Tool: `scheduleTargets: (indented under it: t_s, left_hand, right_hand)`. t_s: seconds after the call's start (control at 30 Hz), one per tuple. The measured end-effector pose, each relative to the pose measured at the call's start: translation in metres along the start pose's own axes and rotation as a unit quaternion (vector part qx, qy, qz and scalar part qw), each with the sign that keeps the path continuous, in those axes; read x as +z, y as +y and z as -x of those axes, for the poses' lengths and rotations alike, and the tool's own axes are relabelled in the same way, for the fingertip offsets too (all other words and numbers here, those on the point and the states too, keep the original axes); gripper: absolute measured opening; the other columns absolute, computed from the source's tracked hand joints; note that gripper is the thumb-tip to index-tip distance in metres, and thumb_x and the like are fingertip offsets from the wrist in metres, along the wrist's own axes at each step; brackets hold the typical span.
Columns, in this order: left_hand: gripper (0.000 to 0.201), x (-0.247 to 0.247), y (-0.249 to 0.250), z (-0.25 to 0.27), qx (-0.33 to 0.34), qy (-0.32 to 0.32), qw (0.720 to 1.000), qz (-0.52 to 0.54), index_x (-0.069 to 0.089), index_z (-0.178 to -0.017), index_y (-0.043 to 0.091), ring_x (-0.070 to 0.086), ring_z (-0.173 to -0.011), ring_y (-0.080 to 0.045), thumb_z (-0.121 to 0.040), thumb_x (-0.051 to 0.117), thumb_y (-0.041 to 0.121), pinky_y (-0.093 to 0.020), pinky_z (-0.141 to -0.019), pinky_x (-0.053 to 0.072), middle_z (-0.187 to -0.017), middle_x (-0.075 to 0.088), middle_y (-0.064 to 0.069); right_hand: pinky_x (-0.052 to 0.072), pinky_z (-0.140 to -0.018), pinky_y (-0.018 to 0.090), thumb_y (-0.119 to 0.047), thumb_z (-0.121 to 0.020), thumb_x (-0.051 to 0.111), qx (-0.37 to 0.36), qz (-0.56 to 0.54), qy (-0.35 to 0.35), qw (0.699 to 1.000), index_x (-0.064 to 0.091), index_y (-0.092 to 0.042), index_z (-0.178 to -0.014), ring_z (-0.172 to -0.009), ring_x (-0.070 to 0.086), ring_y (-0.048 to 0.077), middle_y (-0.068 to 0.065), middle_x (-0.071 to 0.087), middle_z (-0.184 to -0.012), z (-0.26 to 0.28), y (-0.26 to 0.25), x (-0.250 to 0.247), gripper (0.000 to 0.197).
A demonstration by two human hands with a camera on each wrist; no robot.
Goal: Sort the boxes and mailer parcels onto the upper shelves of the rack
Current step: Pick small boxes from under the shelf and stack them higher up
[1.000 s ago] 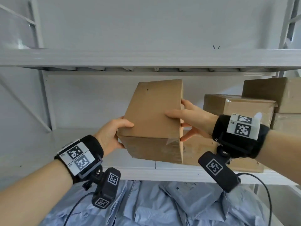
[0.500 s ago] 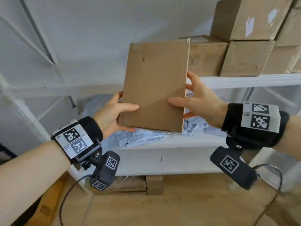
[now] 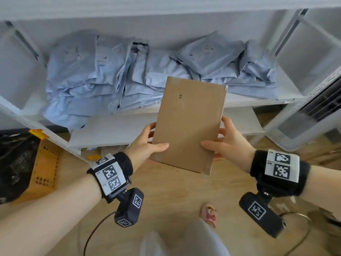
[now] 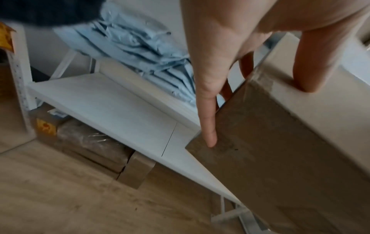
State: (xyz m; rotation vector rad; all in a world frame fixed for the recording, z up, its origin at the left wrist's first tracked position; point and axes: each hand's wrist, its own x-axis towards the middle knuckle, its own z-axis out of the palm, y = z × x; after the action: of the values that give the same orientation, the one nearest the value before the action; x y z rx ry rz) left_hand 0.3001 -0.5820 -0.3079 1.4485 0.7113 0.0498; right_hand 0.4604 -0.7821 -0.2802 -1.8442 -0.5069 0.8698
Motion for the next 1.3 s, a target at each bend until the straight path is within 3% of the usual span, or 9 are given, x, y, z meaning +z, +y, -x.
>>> scheduleTargets:
  t_s: [0.2,0.43,0.57,0.63,0.87,0.93,1.03,1.17,1.3]
  left_hand:
    - [0.068,0.055,-0.079,-0.073,-0.071,-0.015,0.997,-0.030,0.035,-0.134,0.039,0.054,-0.119,-0.015,-0.081,0.075,0.022,-0.044,-0.102,0.046,-0.124,0.055,0.015]
    - [0.075,0.112,-0.166,-0.140,-0.184,-0.012,0.983,0.014,0.028,-0.140,0.043,0.055,-0.102,-0.001,-0.083,0.073,0.022,-0.024,-0.063,0.056,-0.115,0.049,0.023]
    - [0.074,0.119,-0.225,-0.181,-0.211,0.000,0.977,0.013,0.030,-0.142,0.036,0.056,-0.109,-0.009,-0.083,0.072,0.019,-0.032,-0.080,0.056,-0.128,0.051,0.013]
    - [0.074,0.119,-0.259,-0.205,-0.210,-0.001,0.978,-0.004,0.030,-0.143,0.031,0.055,-0.113,-0.010,-0.084,0.072,0.019,-0.026,-0.086,0.052,-0.136,0.050,0.008]
    - [0.072,0.114,-0.404,-0.306,-0.216,-0.026,0.975,-0.038,0.027,-0.136,0.044,0.057,-0.090,0.012,-0.084,0.071,0.018,-0.011,-0.065,0.048,-0.114,0.053,0.025]
    - [0.075,0.114,-0.447,-0.338,-0.211,-0.025,0.976,-0.048,0.027,-0.139,0.042,0.057,-0.100,0.010,-0.084,0.071,0.018,-0.008,-0.068,0.048,-0.117,0.051,0.025]
    - [0.086,0.112,-0.508,-0.390,-0.210,-0.019,0.976,-0.059,0.020,-0.150,0.037,0.050,-0.122,-0.013,-0.084,0.073,0.021,-0.032,-0.098,0.048,-0.137,0.047,0.011]
    - [0.082,0.110,-0.575,-0.457,-0.196,-0.008,0.979,-0.050,0.023,-0.146,0.040,0.056,-0.104,-0.009,-0.084,0.072,0.017,-0.029,-0.076,0.051,-0.117,0.056,0.015]
    - [0.082,0.107,-0.626,-0.509,-0.183,0.021,0.982,-0.038,0.024,-0.145,0.041,0.056,-0.109,-0.016,-0.083,0.072,0.017,-0.037,-0.083,0.053,-0.117,0.056,0.013]
  right_hand:
    - [0.059,-0.061,0.030,-0.008,-0.080,0.076,0.124,0.014,-0.009,0.992,0.026,-0.034,-0.141,-0.096,0.065,0.013,-0.005,0.059,-0.117,-0.063,0.093,-0.033,0.083]
    - [0.059,-0.061,0.030,-0.005,-0.079,0.075,0.229,0.028,-0.072,0.970,0.029,-0.036,-0.135,-0.094,0.065,0.011,-0.010,0.059,-0.110,-0.136,0.206,-0.058,0.078]
    - [0.057,-0.056,0.027,-0.003,-0.078,0.076,0.267,0.036,-0.087,0.959,0.031,-0.037,-0.124,-0.089,0.064,0.010,-0.009,0.059,-0.105,-0.179,0.270,-0.048,0.072]
    - [0.057,-0.056,0.027,-0.001,-0.079,0.074,0.280,0.034,-0.088,0.955,0.032,-0.035,-0.121,-0.089,0.064,0.012,-0.007,0.060,-0.106,-0.202,0.306,-0.037,0.068]
    - [0.058,-0.068,0.037,0.004,-0.080,0.071,0.308,-0.002,-0.060,0.950,0.033,-0.032,-0.130,-0.102,0.062,0.024,0.002,0.060,-0.115,-0.285,0.456,0.014,0.073]
    - [0.058,-0.069,0.040,0.005,-0.081,0.069,0.306,-0.017,-0.060,0.950,0.032,-0.036,-0.129,-0.101,0.063,0.025,0.001,0.060,-0.114,-0.312,0.499,0.027,0.073]
    - [0.056,-0.073,0.043,0.006,-0.085,0.065,0.286,-0.019,-0.065,0.956,0.030,-0.040,-0.130,-0.105,0.061,0.027,0.001,0.058,-0.119,-0.360,0.557,0.042,0.073]
    - [0.053,-0.067,0.037,0.004,-0.087,0.063,0.249,-0.007,-0.044,0.968,0.030,-0.037,-0.128,-0.097,0.060,0.023,-0.001,0.057,-0.110,-0.420,0.622,0.059,0.067]
    - [0.055,-0.075,0.040,-0.001,-0.088,0.062,0.202,0.018,-0.025,0.979,0.033,-0.033,-0.132,-0.097,0.060,0.022,0.001,0.060,-0.109,-0.472,0.673,0.076,0.062]
